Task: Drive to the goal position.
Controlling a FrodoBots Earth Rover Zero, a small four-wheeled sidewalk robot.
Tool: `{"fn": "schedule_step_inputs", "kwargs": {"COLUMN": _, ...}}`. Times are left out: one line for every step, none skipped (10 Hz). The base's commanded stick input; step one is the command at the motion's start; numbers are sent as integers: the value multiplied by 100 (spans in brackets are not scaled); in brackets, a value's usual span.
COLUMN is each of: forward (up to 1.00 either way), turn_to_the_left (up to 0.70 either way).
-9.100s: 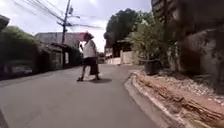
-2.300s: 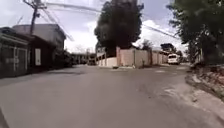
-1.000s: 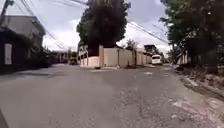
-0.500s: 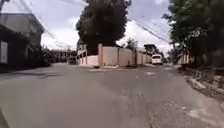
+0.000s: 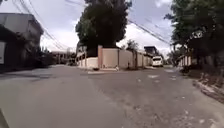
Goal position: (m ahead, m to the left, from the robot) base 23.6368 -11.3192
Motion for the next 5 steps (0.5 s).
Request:
{"fn": "schedule_step_inputs", "kwargs": {"forward": 70, "turn_to_the_left": -34}}
{"fn": "schedule_step_inputs", "kwargs": {"forward": 70, "turn_to_the_left": -33}}
{"fn": "schedule_step_inputs", "kwargs": {"forward": 70, "turn_to_the_left": -27}}
{"fn": "schedule_step_inputs", "kwargs": {"forward": 70, "turn_to_the_left": -20}}
{"fn": "schedule_step_inputs", "kwargs": {"forward": 70, "turn_to_the_left": -23}}
